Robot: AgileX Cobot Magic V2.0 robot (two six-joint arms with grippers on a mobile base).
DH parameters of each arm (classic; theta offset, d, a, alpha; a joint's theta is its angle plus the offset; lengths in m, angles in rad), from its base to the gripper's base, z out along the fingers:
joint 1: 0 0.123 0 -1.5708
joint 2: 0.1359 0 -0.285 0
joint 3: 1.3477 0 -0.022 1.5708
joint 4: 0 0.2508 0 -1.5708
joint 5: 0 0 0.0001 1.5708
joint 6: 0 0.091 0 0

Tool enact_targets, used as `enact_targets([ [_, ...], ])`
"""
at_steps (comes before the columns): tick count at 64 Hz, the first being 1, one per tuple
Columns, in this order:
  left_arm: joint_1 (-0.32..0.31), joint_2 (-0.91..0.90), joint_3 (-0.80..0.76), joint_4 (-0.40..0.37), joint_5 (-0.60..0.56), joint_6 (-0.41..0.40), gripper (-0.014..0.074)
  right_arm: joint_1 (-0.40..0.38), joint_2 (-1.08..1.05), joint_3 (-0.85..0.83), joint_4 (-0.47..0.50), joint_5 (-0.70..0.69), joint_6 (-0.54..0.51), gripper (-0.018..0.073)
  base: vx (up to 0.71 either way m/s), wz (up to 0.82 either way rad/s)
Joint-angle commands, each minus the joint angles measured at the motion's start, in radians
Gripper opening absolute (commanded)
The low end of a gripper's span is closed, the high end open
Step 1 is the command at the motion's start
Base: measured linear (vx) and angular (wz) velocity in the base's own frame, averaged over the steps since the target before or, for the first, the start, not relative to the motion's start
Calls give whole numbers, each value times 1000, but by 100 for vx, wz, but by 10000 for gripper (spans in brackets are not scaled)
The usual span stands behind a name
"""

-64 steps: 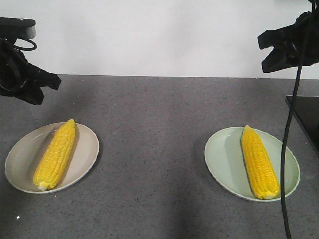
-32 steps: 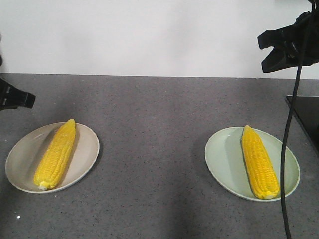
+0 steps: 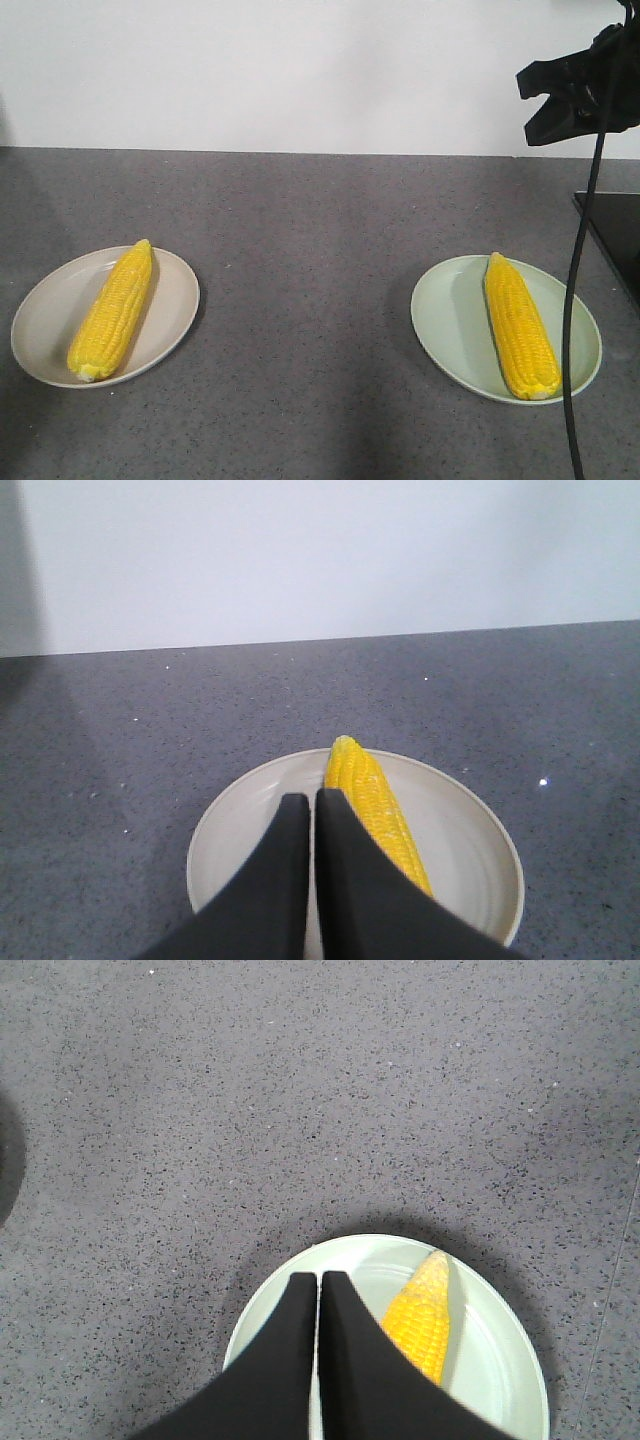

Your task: Distribute corn equally

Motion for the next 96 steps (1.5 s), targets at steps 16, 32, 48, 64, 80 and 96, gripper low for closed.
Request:
enact_targets([
  [16, 12, -370, 282, 49, -162, -74, -7, -3, -43, -29, 24, -10, 3, -9, 0, 0],
  [32, 12, -505, 333, 51, -70, -139, -7, -3, -43, -29, 25, -6, 3, -9, 0, 0],
  [48, 12, -504, 332, 51, -69, -134, -6, -3, -43, -29, 24, 5, 3, -9, 0, 0],
  [64, 12, -503, 331, 51, -69, -134, -6, -3, -43, -29, 24, 12, 3, -9, 0, 0],
  [80, 12, -503, 331, 51, -69, -134, -6, -3, -43, -29, 24, 12, 3, -9, 0, 0],
  [96, 12, -503, 331, 51, -69, -134, -6, -3, -43, -29, 24, 12, 3, -9, 0, 0],
])
